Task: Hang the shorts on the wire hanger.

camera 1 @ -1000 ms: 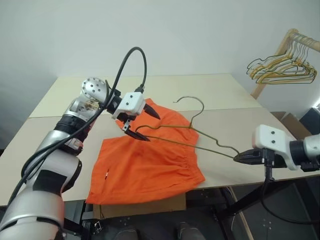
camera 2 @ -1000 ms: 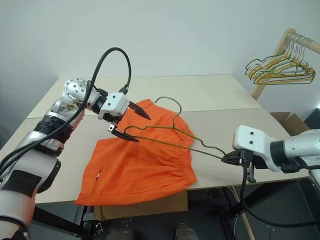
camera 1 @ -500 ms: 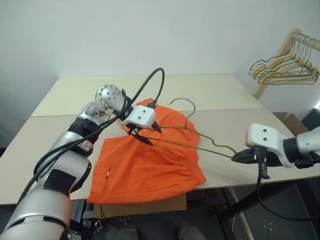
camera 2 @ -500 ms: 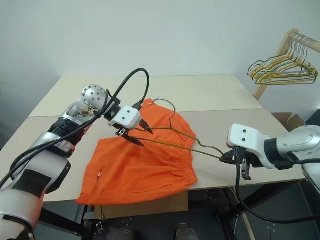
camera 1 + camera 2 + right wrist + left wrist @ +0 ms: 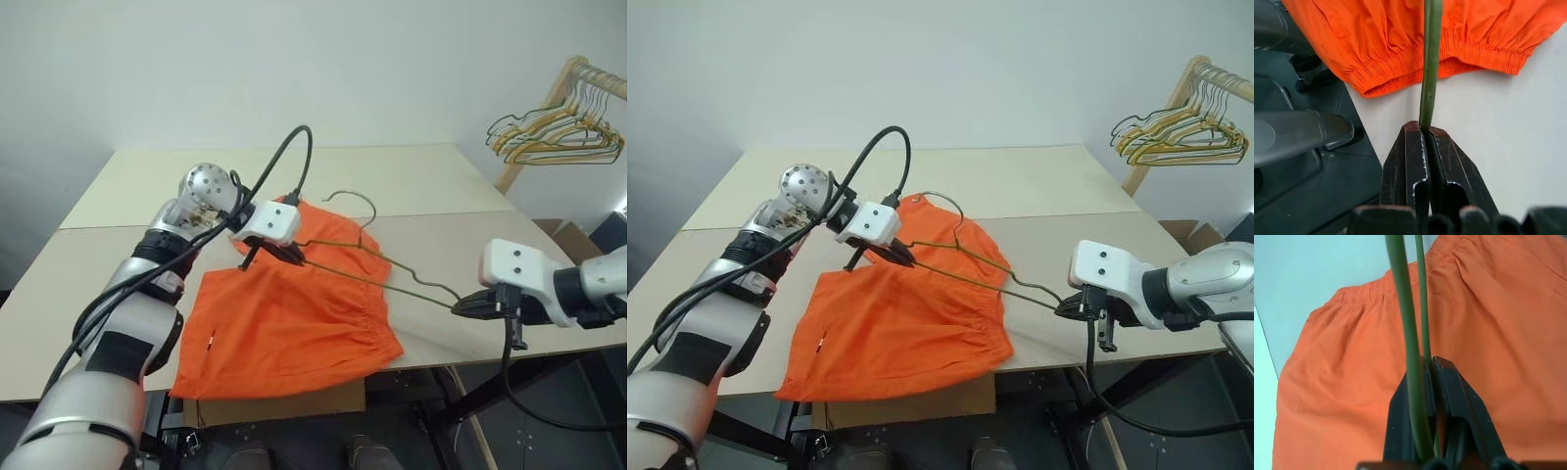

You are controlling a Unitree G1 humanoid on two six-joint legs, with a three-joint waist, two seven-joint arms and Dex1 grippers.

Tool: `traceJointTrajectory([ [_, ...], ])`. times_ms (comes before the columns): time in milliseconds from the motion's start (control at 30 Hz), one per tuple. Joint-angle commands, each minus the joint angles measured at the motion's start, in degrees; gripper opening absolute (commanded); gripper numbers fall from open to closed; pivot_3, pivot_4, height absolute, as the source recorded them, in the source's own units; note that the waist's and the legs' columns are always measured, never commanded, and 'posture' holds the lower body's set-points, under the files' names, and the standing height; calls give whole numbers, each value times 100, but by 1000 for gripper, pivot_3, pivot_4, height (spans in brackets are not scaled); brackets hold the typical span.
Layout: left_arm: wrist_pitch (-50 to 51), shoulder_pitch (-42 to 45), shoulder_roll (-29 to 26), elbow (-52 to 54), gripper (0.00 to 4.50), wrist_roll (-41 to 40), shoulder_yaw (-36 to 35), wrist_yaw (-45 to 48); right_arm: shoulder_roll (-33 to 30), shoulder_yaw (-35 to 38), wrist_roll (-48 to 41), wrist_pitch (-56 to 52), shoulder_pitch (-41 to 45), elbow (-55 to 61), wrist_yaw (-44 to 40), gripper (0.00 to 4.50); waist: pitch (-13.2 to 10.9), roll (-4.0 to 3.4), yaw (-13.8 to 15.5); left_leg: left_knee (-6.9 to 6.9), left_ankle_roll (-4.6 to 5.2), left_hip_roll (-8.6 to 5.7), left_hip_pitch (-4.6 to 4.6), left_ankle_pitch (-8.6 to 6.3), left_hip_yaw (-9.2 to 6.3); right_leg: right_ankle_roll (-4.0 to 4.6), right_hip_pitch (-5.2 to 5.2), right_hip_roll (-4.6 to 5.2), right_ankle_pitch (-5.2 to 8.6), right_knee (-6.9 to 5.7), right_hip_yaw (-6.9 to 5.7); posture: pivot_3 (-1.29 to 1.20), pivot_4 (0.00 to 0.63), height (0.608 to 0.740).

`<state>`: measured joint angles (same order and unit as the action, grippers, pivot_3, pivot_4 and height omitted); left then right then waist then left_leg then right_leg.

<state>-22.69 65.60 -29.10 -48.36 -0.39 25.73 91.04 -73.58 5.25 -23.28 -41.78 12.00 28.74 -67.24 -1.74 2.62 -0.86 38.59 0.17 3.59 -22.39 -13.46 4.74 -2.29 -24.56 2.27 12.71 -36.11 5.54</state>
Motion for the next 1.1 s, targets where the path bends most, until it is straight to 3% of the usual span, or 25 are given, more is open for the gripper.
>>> traceJointTrajectory([
  [33,98,196,35,-37,0,103,-166,31,-95,357,123,134,-29,-47,95,854,0,0,0,3,0,0,-1,0,0,0,0,0,0,-1,0,5,0,740],
  [367,236,226,182,-169,0,341,-287,-135,-174,600,-343,-652,201,326,237,4393,0,0,-17,19,0,2,-2,-1,0,-6,1,0,-4,-10,0,0,0,740],
  [600,293,239,293,-149,0,376,-384,-253,136,-134,-923,-1910,968,987,798,4454,-1,-2,-45,17,-1,6,-2,-2,0,-5,-1,-1,-4,-8,0,9,0,740],
  [767,369,260,292,-119,0,343,-475,-253,458,-1158,-533,-2760,1410,930,1624,4454,-1,-3,-34,22,-1,4,-16,-3,1,-5,-10,2,-5,-8,1,14,0,740],
  [933,379,239,277,-58,0,355,-525,-217,869,-1725,-441,-3364,2117,554,2025,4454,0,-4,-18,41,0,1,-68,-1,1,-2,-65,3,-17,-33,4,19,0,740],
  [1033,382,228,276,-37,0,356,-535,-210,971,-1908,-428,-3496,2339,455,2101,3850,0,-4,4,41,1,0,-74,-1,0,-1,-76,3,-18,-48,4,19,0,740],
  [1100,378,205,269,-9,0,360,-545,-202,981,-1990,-410,-3498,2404,435,2117,3176,0,-4,11,40,2,-1,-76,-2,-1,-7,-80,3,-23,-55,3,26,0,740],
])
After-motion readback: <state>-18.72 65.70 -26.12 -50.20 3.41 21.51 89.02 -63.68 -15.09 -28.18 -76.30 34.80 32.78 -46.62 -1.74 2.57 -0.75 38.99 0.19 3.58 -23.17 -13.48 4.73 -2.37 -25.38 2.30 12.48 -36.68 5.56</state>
